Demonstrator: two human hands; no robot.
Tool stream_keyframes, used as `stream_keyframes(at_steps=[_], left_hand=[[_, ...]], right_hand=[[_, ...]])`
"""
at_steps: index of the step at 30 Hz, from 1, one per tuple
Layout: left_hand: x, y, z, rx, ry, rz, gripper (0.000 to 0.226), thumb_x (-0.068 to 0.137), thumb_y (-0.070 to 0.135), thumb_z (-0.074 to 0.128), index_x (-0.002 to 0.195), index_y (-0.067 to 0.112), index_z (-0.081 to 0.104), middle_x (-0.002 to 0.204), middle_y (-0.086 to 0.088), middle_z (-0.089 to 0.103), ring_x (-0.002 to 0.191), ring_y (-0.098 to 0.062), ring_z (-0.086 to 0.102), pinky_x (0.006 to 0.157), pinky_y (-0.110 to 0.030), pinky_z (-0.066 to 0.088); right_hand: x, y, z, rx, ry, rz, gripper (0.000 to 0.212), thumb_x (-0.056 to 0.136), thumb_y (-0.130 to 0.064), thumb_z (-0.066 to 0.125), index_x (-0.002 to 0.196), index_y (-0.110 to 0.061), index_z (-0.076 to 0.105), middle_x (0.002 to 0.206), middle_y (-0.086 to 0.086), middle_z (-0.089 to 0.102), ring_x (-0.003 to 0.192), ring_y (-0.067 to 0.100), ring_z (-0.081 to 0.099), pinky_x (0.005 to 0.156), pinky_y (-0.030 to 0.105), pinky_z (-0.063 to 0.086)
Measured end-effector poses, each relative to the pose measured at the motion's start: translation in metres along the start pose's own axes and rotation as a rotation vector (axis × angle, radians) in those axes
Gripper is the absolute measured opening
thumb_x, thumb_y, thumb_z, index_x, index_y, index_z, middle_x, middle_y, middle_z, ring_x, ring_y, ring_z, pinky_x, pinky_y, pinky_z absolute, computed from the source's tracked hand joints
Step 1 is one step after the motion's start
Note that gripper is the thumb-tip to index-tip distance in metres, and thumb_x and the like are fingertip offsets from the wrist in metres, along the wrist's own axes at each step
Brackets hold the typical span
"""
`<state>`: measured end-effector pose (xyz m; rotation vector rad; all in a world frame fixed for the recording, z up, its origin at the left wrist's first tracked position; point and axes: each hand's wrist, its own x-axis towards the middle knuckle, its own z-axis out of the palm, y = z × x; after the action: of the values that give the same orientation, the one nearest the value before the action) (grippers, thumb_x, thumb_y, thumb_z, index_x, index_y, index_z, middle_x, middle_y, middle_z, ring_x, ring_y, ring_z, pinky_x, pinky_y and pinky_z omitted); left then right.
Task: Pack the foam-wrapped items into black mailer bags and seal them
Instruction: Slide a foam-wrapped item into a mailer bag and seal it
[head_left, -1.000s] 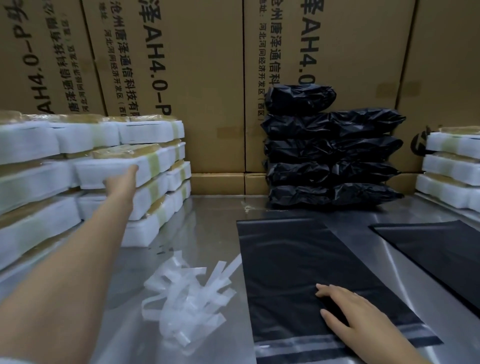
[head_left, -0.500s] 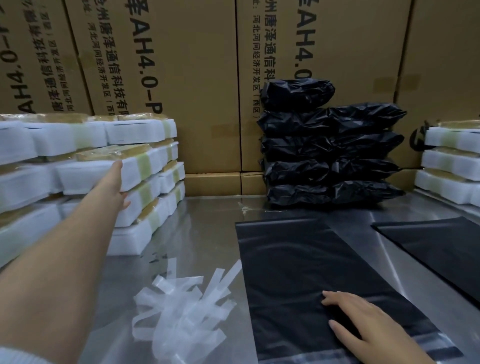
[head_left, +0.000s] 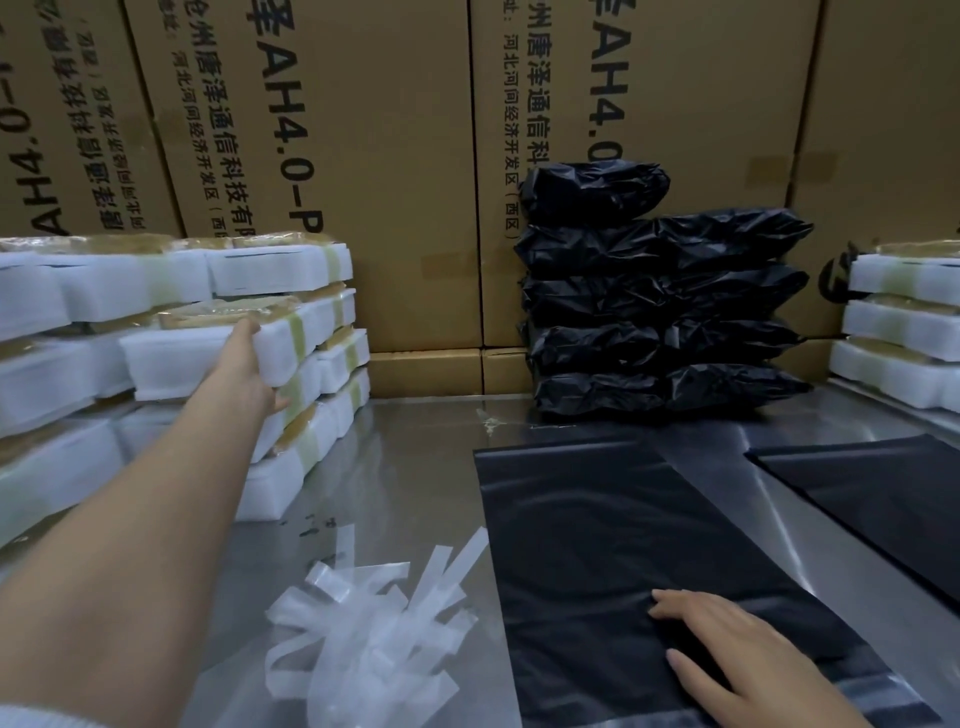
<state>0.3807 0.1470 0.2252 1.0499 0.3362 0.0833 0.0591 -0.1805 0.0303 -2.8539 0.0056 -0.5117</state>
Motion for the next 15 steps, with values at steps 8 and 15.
stream_keyframes(at_steps=[8, 15], left_hand=[[-0.001, -0.009, -0.004, -0.042, 0.002, -0.002, 0.081, 0.074, 0.051, 0.067, 0.143, 0.026, 0.031, 0.138, -0.001, 0.038, 0.121, -0.023, 0.044, 0.095, -0.042, 0.047], [-0.060, -0.037, 0.005, -0.180, 0.014, -0.020, 0.075, 0.069, 0.030, 0.066, 0.137, 0.023, 0.034, 0.136, -0.003, 0.037, 0.114, -0.024, 0.048, 0.088, -0.043, 0.053]], right_hand=[[-0.002, 0.000, 0.000, 0.046, -0.010, 0.033, 0.027, 0.092, -0.055, 0.041, 0.116, -0.059, 0.029, 0.125, -0.050, 0.020, 0.122, -0.026, 0.019, 0.104, 0.005, 0.021], [-0.001, -0.009, -0.004, -0.150, 0.192, 0.150, 0.019, 0.076, -0.036, 0.075, 0.092, -0.030, 0.066, 0.096, -0.012, 0.051, 0.083, 0.012, 0.053, 0.065, 0.027, 0.045]])
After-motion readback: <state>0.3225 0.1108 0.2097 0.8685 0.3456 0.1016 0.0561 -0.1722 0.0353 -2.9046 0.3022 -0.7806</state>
